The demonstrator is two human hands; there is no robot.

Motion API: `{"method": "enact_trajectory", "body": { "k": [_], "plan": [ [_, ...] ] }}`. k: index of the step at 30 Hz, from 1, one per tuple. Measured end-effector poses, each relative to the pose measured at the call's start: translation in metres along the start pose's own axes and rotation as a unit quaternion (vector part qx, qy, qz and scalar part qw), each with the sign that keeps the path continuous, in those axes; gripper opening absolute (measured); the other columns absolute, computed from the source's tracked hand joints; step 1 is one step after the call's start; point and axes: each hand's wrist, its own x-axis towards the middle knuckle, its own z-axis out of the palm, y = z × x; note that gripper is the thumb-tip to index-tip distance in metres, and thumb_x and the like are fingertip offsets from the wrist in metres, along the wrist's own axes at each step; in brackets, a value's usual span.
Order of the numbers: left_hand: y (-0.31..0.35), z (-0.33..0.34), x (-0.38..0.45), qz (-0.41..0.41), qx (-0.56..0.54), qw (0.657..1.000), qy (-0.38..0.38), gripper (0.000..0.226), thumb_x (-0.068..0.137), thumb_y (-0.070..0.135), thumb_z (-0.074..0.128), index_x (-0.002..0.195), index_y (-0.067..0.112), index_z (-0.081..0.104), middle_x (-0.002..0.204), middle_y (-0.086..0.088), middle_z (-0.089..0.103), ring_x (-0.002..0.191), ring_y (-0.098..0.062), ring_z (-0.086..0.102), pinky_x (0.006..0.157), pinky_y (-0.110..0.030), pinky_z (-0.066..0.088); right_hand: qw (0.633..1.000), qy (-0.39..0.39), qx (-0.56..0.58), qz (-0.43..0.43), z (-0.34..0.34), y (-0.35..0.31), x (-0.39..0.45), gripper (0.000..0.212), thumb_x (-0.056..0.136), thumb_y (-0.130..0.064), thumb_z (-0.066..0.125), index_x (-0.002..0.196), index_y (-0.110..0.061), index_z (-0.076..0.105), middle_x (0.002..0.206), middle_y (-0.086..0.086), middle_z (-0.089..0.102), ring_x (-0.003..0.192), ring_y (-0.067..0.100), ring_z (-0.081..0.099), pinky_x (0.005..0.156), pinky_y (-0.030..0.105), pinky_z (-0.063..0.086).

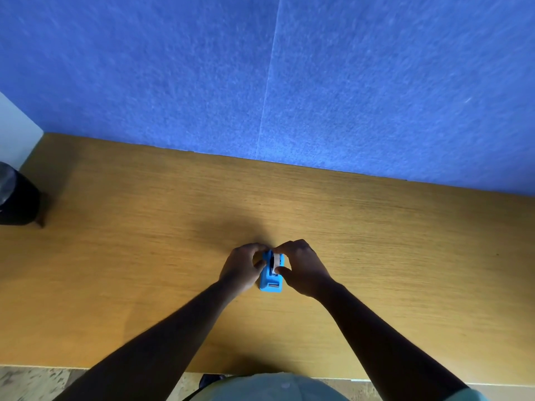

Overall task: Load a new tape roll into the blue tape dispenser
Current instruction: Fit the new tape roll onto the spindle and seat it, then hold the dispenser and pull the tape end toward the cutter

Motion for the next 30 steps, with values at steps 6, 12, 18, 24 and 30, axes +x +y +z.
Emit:
{"method": "enact_trajectory", "body": {
  "k": [6,12,18,24,30],
  "plan": [
    [0.001,0.000,-0.002,0.002,0.004,1.000,0.003,0.045,0.093,0.019,0.072,0.136,0.024,0.060,0.132,0.007,0.067,0.122,-0.012,0.062,0.102,-0.034,0.055,1.000,0.005,0.009,-0.005,0.000,0.002,0.001,0.051,0.092,-0.021,0.078,0.141,-0.021,0.063,0.139,-0.004,0.068,0.133,0.017,0.052,0.106,0.032,0.046],
    [0.003,0.000,-0.005,0.005,0.010,1.000,0.007,0.044,0.094,0.020,0.070,0.136,0.026,0.060,0.131,0.009,0.067,0.121,-0.012,0.063,0.099,-0.028,0.054,1.000,-0.004,0.000,-0.010,-0.001,-0.001,0.002,0.051,0.090,-0.018,0.079,0.139,-0.022,0.064,0.136,-0.003,0.069,0.132,0.019,0.053,0.105,0.034,0.048],
    [0.006,-0.001,-0.003,0.008,-0.018,1.000,0.015,0.040,0.094,0.021,0.070,0.133,0.023,0.061,0.127,0.006,0.068,0.118,-0.012,0.065,0.097,-0.031,0.057,1.000,-0.003,0.005,-0.004,0.000,-0.002,0.000,0.051,0.092,-0.020,0.077,0.141,-0.023,0.063,0.140,-0.005,0.067,0.133,0.017,0.052,0.106,0.035,0.049],
    [0.019,0.000,-0.001,0.029,-0.065,0.997,0.024,0.033,0.094,0.025,0.070,0.126,0.020,0.066,0.118,0.006,0.071,0.106,-0.010,0.068,0.091,-0.034,0.060,1.000,-0.011,0.013,-0.008,-0.001,0.001,-0.001,0.053,0.093,-0.017,0.076,0.143,-0.022,0.062,0.143,-0.003,0.063,0.132,0.018,0.053,0.105,0.033,0.049],
    [0.024,0.004,-0.001,0.031,-0.050,0.998,0.038,0.040,0.086,0.020,0.080,0.123,0.025,0.066,0.115,0.012,0.071,0.104,-0.006,0.068,0.084,-0.026,0.062,1.000,0.007,0.011,0.005,0.002,0.001,-0.010,0.054,0.097,-0.016,0.071,0.149,-0.023,0.057,0.156,-0.001,0.053,0.144,0.021,0.045,0.116,0.038,0.045]
  ]
}}
